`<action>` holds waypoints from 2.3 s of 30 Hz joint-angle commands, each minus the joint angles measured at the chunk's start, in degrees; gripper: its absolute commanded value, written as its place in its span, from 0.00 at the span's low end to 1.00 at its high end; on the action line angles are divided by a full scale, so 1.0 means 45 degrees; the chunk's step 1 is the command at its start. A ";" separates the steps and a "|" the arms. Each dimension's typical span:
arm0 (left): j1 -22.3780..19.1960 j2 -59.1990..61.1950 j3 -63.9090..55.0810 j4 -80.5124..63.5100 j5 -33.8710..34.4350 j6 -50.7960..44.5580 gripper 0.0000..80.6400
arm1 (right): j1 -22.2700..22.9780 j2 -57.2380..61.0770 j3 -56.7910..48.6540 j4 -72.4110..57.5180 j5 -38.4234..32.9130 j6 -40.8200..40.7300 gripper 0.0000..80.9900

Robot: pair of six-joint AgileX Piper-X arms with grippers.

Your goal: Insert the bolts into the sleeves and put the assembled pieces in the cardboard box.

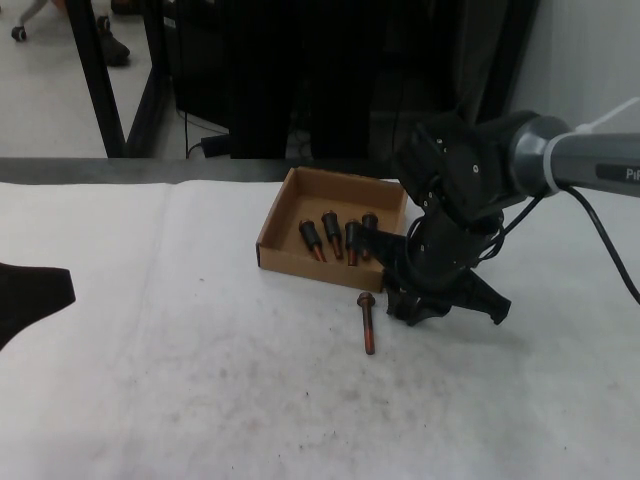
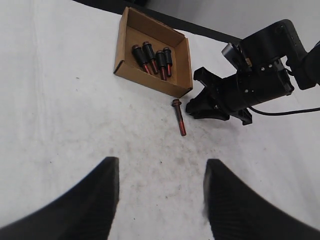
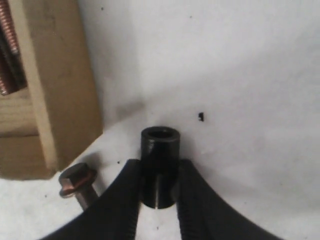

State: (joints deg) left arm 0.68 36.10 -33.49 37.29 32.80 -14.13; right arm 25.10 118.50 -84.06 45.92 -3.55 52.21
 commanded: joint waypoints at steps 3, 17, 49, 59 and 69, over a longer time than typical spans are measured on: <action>-0.0015 0.0022 -0.0011 -0.0144 -0.0028 0.0002 0.61 | -0.0004 0.0133 -0.0056 -0.0118 -0.0148 -0.1523 0.04; -0.1014 0.0022 -0.0011 -0.0145 -0.0540 0.0002 0.61 | 0.0156 -0.2204 0.0029 0.2238 -0.0318 -0.6352 0.00; -0.9325 1.2017 -0.5897 -0.3930 -0.6097 -0.4081 0.61 | 0.0501 -1.4698 0.4774 0.5778 -0.0034 -0.9406 0.00; -0.9318 1.5897 -0.9617 -0.0931 -0.6705 -0.3422 0.58 | 0.0501 -1.4777 0.4774 0.5830 -0.0034 -0.9406 0.00; -0.9028 1.7324 -1.0469 -0.0543 -0.6616 -0.3866 0.58 | 0.0501 -1.4777 0.4774 0.5835 -0.0034 -0.9535 0.00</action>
State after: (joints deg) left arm -40.09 113.80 -79.75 35.92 3.39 -31.06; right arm 27.53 52.38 -62.43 72.41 -3.53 10.43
